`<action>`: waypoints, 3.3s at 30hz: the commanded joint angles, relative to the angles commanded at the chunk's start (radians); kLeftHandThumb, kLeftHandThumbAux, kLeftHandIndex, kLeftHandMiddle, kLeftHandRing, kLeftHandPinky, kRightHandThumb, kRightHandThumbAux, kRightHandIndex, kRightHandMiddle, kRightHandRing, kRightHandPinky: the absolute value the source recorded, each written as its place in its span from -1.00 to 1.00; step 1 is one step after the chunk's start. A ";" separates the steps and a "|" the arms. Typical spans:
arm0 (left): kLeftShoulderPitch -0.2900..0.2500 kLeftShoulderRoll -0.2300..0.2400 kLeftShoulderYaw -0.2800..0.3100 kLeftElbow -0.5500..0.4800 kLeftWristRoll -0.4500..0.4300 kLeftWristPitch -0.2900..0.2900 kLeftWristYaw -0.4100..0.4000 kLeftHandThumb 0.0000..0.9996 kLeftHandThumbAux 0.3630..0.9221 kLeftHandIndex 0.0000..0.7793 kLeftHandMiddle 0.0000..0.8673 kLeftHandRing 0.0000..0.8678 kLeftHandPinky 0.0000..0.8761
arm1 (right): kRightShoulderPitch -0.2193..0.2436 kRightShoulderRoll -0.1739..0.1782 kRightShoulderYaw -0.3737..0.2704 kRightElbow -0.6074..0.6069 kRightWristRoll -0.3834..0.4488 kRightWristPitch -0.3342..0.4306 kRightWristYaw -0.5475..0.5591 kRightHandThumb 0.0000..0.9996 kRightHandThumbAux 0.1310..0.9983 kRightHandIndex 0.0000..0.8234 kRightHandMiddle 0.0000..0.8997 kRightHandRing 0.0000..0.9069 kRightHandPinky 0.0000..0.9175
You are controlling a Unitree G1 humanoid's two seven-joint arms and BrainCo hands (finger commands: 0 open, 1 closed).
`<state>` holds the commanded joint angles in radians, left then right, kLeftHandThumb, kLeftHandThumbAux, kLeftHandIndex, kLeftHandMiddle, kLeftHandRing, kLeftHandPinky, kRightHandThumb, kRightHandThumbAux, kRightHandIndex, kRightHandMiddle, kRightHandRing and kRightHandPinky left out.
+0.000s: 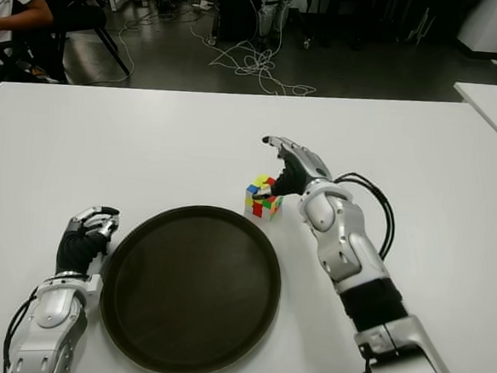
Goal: Pick up the Rubik's Cube and put it in the plate
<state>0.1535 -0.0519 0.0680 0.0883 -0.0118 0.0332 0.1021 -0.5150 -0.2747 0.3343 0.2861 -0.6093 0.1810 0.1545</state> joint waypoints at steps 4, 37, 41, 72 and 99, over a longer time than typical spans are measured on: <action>0.001 0.001 -0.003 0.000 0.000 -0.003 -0.003 0.42 0.22 0.14 0.86 0.87 0.83 | -0.019 0.005 0.009 0.048 -0.002 -0.015 -0.013 -1.00 0.64 -0.67 -0.55 -0.44 -0.50; 0.007 -0.009 -0.006 -0.011 -0.002 0.015 0.009 0.42 0.22 0.14 0.86 0.87 0.83 | -0.095 0.024 0.028 0.253 0.021 -0.078 -0.035 -1.00 0.81 -0.83 -0.76 -0.71 -0.64; 0.008 -0.007 -0.008 -0.011 0.002 0.016 0.009 0.42 0.22 0.14 0.85 0.87 0.82 | -0.101 0.027 0.032 0.268 0.022 -0.086 -0.039 -1.00 0.83 -0.83 -0.74 -0.69 -0.63; 0.006 -0.009 -0.012 0.010 0.017 -0.014 0.015 0.42 0.22 0.14 0.86 0.87 0.83 | -0.161 0.074 0.119 0.390 -0.005 -0.125 -0.041 -1.00 0.77 -0.88 -0.73 -0.69 -0.65; 0.007 -0.020 -0.012 0.008 0.024 -0.013 0.022 0.42 0.22 0.14 0.87 0.88 0.84 | -0.171 0.060 0.173 0.410 -0.045 -0.171 -0.005 -1.00 0.72 -0.88 -0.78 -0.78 -0.80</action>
<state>0.1601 -0.0719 0.0564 0.0958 0.0126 0.0199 0.1244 -0.6856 -0.2142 0.5075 0.6963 -0.6544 0.0100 0.1500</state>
